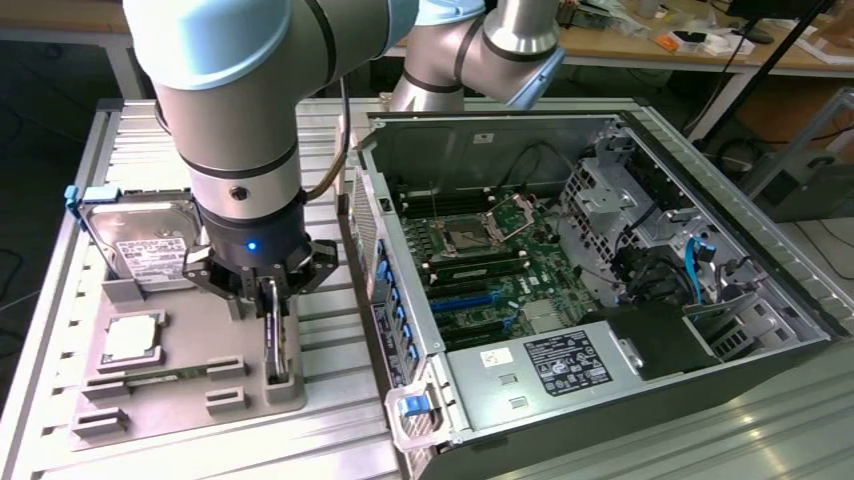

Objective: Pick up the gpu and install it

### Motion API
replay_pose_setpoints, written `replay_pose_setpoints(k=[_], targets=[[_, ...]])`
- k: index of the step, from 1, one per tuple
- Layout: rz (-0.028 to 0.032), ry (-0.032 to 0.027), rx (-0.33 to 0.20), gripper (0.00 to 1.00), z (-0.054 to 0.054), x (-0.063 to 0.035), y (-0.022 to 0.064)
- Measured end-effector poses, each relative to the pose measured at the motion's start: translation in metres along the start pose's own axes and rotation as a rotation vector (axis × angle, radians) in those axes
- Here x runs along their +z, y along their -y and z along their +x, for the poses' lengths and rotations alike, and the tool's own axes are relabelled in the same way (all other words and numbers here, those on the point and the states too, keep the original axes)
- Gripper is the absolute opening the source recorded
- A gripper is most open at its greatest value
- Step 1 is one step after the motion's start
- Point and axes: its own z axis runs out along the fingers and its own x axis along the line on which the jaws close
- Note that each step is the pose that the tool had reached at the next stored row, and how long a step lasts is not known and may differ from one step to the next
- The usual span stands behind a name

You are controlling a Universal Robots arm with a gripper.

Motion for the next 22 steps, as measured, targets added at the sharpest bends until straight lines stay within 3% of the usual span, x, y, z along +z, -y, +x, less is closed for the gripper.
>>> replay_pose_setpoints(k=[11,22], targets=[[0.0000,0.0000,0.000,0.27,0.000,-0.0002,0.0000],[0.0000,0.0000,0.000,0.27,0.000,-0.0101,-0.0005]])
